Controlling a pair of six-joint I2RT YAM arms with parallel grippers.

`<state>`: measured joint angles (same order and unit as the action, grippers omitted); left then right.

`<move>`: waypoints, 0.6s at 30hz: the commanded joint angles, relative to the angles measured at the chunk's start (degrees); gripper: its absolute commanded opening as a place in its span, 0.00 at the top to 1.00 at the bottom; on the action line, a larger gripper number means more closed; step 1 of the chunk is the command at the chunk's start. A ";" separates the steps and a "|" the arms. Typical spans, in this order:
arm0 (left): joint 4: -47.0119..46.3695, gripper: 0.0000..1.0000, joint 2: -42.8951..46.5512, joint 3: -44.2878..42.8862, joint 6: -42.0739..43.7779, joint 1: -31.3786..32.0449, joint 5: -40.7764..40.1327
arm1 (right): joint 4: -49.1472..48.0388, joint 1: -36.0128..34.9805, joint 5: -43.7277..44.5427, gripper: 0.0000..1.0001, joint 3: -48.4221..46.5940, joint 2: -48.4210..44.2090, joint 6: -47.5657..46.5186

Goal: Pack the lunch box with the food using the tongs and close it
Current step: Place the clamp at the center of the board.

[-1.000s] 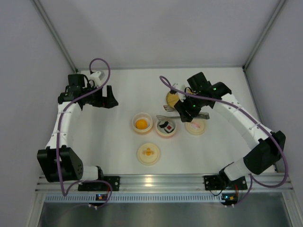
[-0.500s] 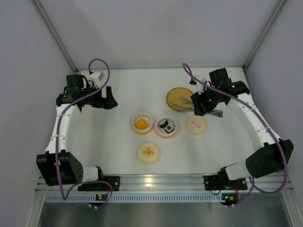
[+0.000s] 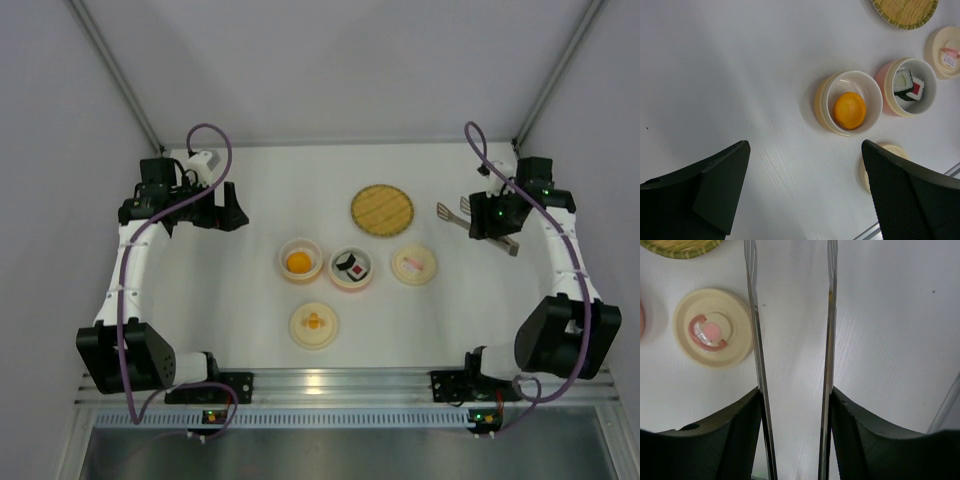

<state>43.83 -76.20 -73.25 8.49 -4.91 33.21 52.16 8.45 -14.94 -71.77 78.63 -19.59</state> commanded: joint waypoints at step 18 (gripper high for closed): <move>-1.03 0.02 2.29 1.97 1.09 -0.19 0.45 | -16.74 10.71 3.33 0.45 3.82 18.04 -9.23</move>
<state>43.77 -75.75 -71.44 8.73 -4.91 33.15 39.53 18.46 -12.49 -68.62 95.83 -26.28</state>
